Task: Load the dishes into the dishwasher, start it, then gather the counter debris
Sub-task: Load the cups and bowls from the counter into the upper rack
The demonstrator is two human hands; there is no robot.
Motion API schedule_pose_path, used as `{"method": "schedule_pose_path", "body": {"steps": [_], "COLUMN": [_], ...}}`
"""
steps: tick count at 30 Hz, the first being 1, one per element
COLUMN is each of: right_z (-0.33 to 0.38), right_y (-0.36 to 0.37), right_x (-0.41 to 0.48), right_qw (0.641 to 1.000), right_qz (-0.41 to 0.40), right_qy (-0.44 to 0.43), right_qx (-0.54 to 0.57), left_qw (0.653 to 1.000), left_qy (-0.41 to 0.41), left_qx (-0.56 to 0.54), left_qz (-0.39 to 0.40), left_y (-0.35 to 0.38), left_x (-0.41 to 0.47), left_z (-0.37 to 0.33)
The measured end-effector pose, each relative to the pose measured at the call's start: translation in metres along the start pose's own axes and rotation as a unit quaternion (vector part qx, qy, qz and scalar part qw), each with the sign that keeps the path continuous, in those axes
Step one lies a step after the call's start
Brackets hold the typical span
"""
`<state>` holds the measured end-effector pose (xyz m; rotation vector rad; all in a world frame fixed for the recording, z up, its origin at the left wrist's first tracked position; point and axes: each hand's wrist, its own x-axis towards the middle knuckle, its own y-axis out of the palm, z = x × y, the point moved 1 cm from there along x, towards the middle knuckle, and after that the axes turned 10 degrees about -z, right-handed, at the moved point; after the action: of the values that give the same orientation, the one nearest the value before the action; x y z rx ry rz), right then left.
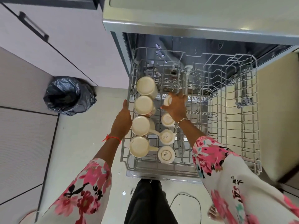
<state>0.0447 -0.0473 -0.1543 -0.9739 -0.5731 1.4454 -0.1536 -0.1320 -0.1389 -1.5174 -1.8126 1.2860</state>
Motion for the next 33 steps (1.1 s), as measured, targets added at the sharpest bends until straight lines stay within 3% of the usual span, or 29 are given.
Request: {"method": "schedule_pose_path", "body": {"steps": [22, 29, 33], "right_z": [-0.017, -0.015, -0.004], "right_y": [0.012, 0.006, -0.004], "right_x": [0.010, 0.007, -0.007], "right_qw": [0.987, 0.985, 0.991], "right_qz": [0.108, 0.104, 0.038], "right_qy": [-0.017, -0.023, -0.061], "right_qx": [-0.121, -0.136, -0.110], "left_qw": [0.998, 0.998, 0.996], "left_qy": [0.041, 0.058, 0.052], "left_qx": [0.037, 0.019, -0.009], "left_qz": [0.021, 0.024, 0.068], "left_y": [-0.003, -0.008, -0.023], "left_x": [-0.002, -0.003, -0.009], "left_z": [0.000, 0.005, 0.010]}}
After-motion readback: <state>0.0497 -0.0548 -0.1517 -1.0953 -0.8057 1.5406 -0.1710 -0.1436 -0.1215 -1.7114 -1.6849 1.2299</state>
